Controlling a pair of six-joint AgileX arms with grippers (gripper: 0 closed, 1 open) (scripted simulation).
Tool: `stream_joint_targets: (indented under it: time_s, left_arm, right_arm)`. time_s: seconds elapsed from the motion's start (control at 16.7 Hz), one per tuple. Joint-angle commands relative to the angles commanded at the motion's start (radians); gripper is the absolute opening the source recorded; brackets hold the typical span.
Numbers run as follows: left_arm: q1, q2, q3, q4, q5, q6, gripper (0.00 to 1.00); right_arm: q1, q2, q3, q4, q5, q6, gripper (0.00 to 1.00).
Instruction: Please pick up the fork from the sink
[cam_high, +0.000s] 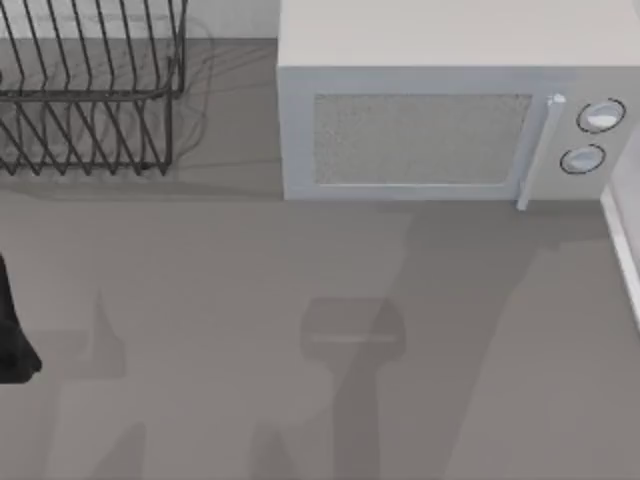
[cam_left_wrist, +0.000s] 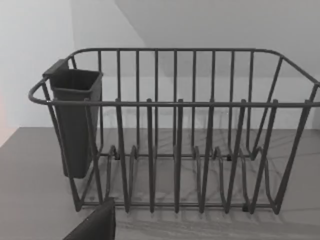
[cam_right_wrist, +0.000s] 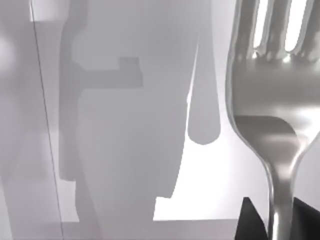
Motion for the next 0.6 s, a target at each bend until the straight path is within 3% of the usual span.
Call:
stream_joint_targets:
  time_s: [0.3,0.6]
  left_arm:
    - [0.0,0.0,0.0,0.0,0.0,0.0,1.0]
    - [0.0,0.0,0.0,0.0,0.0,0.0,1.0]
  right_arm:
    - [0.087,-0.196,-0.133,0.025,0.046,0.193,0.0]
    - [0.36,-0.486,-0.408,-0.048,0.076,0.471,0.0]
